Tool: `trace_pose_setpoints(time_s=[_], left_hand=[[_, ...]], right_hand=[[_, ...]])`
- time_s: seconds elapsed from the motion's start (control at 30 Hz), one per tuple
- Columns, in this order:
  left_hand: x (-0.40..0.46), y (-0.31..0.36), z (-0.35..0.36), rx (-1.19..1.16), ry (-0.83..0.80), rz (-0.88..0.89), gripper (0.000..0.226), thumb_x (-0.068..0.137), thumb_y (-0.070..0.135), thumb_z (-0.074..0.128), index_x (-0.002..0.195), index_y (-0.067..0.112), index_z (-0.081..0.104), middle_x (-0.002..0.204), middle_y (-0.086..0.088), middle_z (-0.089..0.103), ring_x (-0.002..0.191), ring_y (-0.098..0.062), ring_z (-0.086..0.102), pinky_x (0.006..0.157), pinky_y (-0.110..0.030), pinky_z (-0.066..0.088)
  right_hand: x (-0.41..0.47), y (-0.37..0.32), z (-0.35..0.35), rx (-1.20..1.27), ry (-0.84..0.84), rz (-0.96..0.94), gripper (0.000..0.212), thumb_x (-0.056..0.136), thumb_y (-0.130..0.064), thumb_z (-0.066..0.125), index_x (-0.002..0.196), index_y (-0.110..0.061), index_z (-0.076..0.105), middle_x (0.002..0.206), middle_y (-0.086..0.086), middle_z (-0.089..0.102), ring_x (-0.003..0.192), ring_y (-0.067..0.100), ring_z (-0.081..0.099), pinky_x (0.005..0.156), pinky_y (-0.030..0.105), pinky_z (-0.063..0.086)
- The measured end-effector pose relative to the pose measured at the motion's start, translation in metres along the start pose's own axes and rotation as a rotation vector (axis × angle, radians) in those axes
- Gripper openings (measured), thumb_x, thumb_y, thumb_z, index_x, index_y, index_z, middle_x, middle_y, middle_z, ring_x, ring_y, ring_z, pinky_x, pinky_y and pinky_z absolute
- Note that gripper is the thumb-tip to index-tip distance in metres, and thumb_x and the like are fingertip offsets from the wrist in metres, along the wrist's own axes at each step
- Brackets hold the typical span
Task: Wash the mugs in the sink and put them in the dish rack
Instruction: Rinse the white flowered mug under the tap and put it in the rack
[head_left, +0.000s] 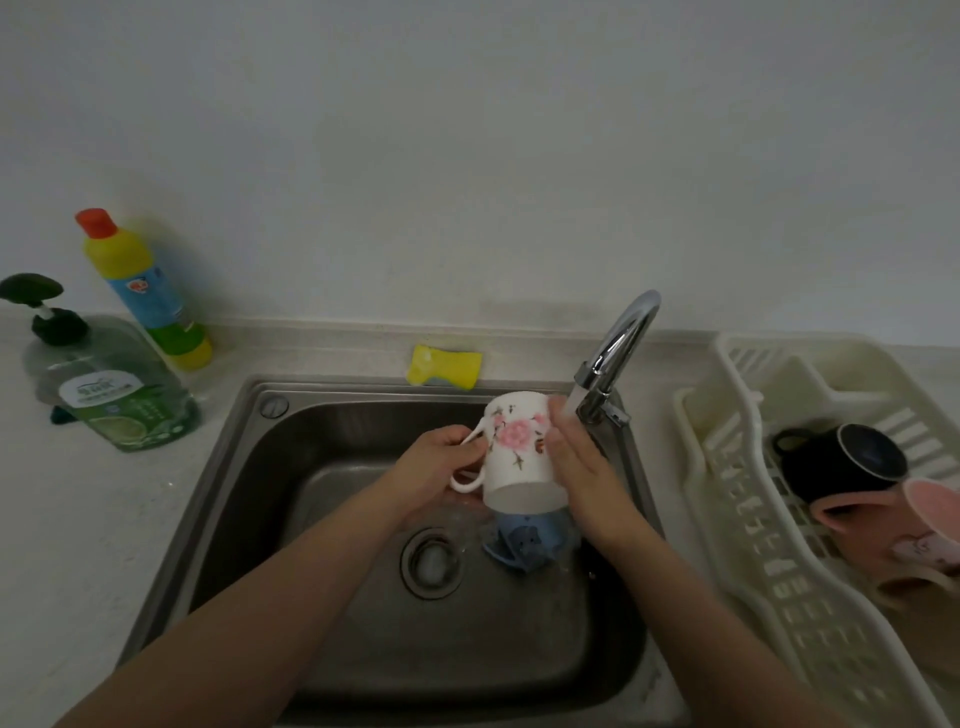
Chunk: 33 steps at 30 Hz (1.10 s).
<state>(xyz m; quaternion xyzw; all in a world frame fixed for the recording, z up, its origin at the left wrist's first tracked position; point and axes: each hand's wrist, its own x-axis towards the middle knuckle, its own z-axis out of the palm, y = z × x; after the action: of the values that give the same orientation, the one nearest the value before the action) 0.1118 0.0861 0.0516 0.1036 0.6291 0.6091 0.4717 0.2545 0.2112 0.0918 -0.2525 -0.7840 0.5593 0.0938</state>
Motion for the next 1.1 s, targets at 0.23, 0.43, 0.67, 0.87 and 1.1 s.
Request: trace_pose_setpoints(time_s=[0.23,0.43,0.67,0.87,1.1], left_hand=[[0.006,0.005,0.007,0.040,-0.036,0.027,0.011,0.098,0.016,0.057,0.099,0.005,0.057,0.091,-0.018,0.063,0.071,-0.023,0.066,0.077,-0.052,0.058],[0.007,0.003,0.019,0.094,-0.064,0.001,0.010,0.097,0.017,0.058,0.094,0.008,0.058,0.081,-0.011,0.064,0.066,-0.019,0.065,0.076,-0.052,0.059],[0.000,0.004,0.021,0.162,-0.081,-0.019,0.012,0.099,0.016,0.055,0.103,0.005,0.057,0.089,-0.016,0.060,0.068,-0.019,0.065,0.060,-0.037,0.061],[0.002,0.002,0.021,0.110,-0.051,-0.032,0.020,0.099,0.019,0.056,0.110,0.002,0.057,0.089,-0.015,0.062,0.066,-0.018,0.066,0.061,-0.038,0.061],[0.004,0.003,0.025,0.007,-0.050,-0.023,0.017,0.099,0.022,0.055,0.104,0.006,0.058,0.089,-0.014,0.064,0.072,-0.021,0.066,0.070,-0.046,0.061]], right_hand=[[-0.032,0.005,0.001,-0.437,-0.075,-0.136,0.060,0.099,-0.055,0.021,0.153,-0.036,0.004,0.157,-0.026,-0.014,0.143,-0.006,-0.015,0.119,0.025,0.001],[-0.021,0.002,-0.003,-0.637,-0.034,-0.257,0.057,0.102,-0.048,0.018,0.155,-0.026,0.015,0.159,-0.017,-0.003,0.144,-0.001,-0.017,0.119,0.026,-0.003],[-0.003,0.012,-0.010,-0.623,-0.021,-0.292,0.049,0.104,-0.040,0.025,0.149,-0.023,0.035,0.156,-0.019,0.014,0.147,0.003,-0.002,0.122,0.032,0.005],[-0.029,0.027,-0.009,-0.673,-0.126,-0.408,0.056,0.101,-0.047,0.017,0.149,-0.024,0.033,0.159,-0.015,0.015,0.147,0.001,-0.006,0.121,0.031,0.001],[-0.030,0.013,-0.011,-0.465,-0.031,-0.237,0.056,0.100,-0.045,0.027,0.153,-0.029,0.020,0.159,-0.021,0.003,0.145,-0.004,-0.011,0.120,0.026,0.000]])
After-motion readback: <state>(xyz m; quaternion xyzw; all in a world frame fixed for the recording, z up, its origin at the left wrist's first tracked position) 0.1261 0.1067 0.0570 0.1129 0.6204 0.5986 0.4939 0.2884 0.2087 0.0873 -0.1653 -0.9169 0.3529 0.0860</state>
